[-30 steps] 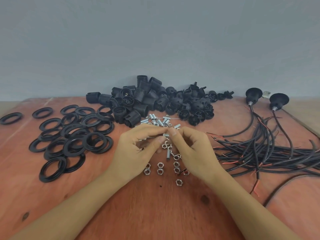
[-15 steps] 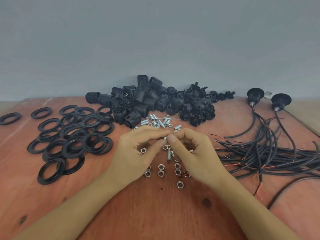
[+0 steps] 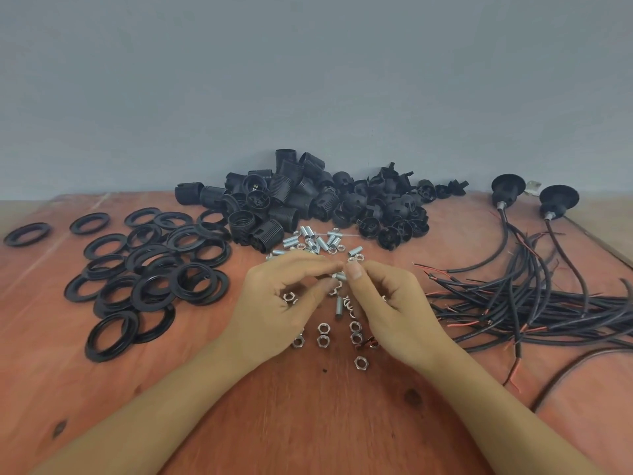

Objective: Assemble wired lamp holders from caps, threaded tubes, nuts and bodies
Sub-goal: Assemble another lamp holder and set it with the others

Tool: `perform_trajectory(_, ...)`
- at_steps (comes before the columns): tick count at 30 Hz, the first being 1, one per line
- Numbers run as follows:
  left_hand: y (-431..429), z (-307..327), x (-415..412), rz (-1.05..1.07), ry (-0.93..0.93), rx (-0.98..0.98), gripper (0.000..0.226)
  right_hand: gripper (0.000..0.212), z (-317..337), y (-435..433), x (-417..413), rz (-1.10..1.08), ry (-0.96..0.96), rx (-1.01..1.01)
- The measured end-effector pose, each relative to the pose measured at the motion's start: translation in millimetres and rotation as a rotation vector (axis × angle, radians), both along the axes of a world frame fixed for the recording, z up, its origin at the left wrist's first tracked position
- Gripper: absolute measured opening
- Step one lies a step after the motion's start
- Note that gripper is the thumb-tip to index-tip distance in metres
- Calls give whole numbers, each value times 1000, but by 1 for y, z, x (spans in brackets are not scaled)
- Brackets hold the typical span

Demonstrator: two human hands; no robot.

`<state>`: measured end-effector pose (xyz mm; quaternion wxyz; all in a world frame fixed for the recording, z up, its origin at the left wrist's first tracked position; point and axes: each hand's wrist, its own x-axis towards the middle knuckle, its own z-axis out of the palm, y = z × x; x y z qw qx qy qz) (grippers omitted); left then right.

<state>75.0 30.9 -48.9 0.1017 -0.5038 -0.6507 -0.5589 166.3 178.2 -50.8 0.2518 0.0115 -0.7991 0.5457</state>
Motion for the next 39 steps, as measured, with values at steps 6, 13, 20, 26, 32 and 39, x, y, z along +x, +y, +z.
perform_trajectory(6, -1, 1, -1, 32, 35, -1, 19, 22, -2, 2, 2, 20, -2, 35)
perform_trajectory(13, 0, 1, 2, 30, 83, -14, 20, 44, -5, 3, 4, -22, 21, 87)
perform_trajectory(20, 1, 0, 3, 27, 43, -12, 19, 26, -7, 2, 5, -51, 0, 25)
perform_trajectory(26, -1, 3, 3, 24, 67, -33, 19, 46, -7, 0, 6, -74, 15, 80)
perform_trajectory(32, 0, 2, 5, 18, 70, -36, 19, 51, -8, 1, 5, -77, -9, 59)
perform_trajectory(39, 0, 2, 6, 14, 53, -29, 19, 47, -5, 2, 4, -51, 43, 105)
